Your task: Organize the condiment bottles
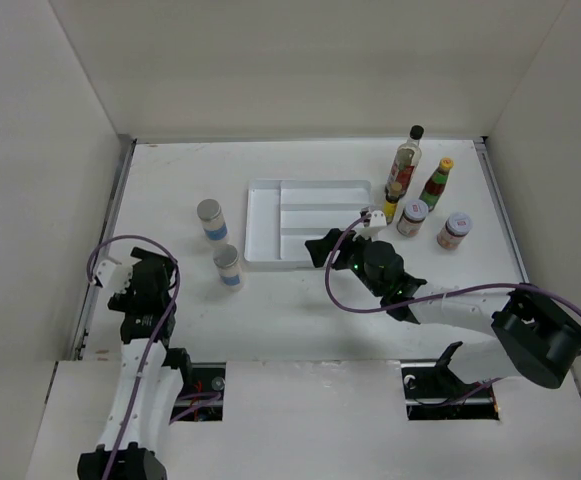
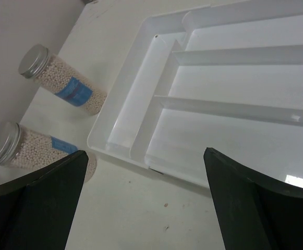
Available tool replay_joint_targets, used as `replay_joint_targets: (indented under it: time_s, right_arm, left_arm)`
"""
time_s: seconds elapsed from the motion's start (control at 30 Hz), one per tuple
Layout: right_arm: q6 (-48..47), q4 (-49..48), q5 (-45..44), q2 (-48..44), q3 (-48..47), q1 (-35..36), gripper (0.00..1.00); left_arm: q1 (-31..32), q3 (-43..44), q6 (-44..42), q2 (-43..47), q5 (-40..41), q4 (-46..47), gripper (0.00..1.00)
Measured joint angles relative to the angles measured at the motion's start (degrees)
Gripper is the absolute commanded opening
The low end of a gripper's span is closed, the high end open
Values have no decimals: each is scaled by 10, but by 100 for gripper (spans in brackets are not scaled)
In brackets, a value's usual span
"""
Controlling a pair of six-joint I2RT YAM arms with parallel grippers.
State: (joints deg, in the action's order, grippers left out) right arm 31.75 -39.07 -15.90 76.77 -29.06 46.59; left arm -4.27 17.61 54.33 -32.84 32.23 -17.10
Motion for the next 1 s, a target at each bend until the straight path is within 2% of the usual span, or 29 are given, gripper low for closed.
replay_joint_targets:
  time_s: [0.17, 0.3, 0.57, 0.6, 0.63, 0.67, 0.7, 0.73, 0.77, 0.8, 0.87, 0.9, 1.0]
  right_arm:
    - [0, -1, 0, 0, 0, 1, 100]
    - [-5, -2, 0, 0, 0, 6, 100]
    - [-7, -37, -3, -2, 13, 8, 100]
    - [-7, -41, -2, -2, 15, 8, 92]
    - [-9, -43, -2, -3, 18, 9, 75]
    - [-11, -43, -1, -6, 21, 11, 52]
    - [-15, -47, 0, -10, 23, 12, 34]
    - [-14, -51, 2, -13, 25, 13, 22]
    - [-14, -53, 3, -14, 25, 15, 16]
    - [-12, -54, 8, -14, 25, 15, 14]
    - [-10, -50, 19, -14, 25, 15, 17]
    - [-10, -49, 25, -14, 25, 15, 24]
    - [-8, -50, 35, -8, 22, 16, 58]
  left_arm:
    - [14, 22, -27, 29, -1, -2, 100]
    - [49, 45, -57, 55, 1, 12, 100]
    - [118, 62, -110, 45, 42, 69, 100]
    - [125, 63, -114, 37, 48, 76, 93]
    - [130, 65, -118, 29, 52, 81, 82]
    - [137, 69, -122, 19, 57, 87, 69]
    - [143, 74, -128, 8, 61, 91, 59]
    - [148, 81, -134, -2, 66, 95, 51]
    - [153, 88, -140, -10, 68, 99, 47]
    - [157, 94, -147, -19, 71, 105, 46]
    - [168, 108, -162, -34, 76, 114, 51]
    - [172, 115, -170, -41, 78, 117, 56]
    - [199, 152, -203, -72, 85, 119, 79]
